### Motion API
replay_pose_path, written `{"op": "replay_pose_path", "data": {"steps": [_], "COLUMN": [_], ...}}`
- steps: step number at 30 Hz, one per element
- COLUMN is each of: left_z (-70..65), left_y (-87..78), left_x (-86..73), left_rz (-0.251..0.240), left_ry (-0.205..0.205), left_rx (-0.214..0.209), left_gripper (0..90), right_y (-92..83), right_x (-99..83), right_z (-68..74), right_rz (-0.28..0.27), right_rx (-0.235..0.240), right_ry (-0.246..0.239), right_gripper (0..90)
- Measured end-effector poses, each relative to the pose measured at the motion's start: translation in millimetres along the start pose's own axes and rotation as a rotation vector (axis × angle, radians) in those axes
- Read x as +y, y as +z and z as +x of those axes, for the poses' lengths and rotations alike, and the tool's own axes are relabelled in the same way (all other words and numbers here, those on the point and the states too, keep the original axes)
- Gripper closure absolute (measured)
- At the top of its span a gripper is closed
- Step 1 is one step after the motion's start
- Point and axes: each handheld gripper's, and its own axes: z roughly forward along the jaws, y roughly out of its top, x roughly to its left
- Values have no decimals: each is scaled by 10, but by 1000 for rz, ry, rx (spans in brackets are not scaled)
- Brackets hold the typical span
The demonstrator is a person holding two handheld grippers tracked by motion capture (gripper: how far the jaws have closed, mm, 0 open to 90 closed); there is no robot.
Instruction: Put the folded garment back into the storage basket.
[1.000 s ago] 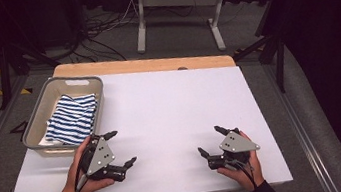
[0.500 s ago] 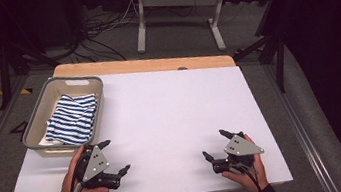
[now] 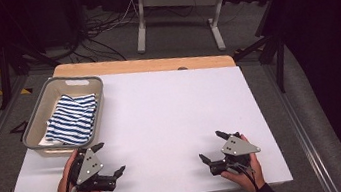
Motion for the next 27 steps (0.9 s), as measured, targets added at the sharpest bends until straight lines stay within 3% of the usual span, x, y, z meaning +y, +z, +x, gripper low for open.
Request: {"op": "replay_pose_path", "data": {"steps": [12, 27], "left_z": [-14, -21], "left_y": [10, 53], "left_x": [5, 28], "left_rz": [-3, 5], "left_ry": [1, -2], "left_rx": [-13, 0], "left_gripper": [44, 41], "right_y": [4, -12], "right_x": [33, 48], "right_z": [36, 46], "right_rz": [-6, -28], "right_rx": [2, 4], "right_ry": [-13, -14], "right_gripper": [74, 81]}}
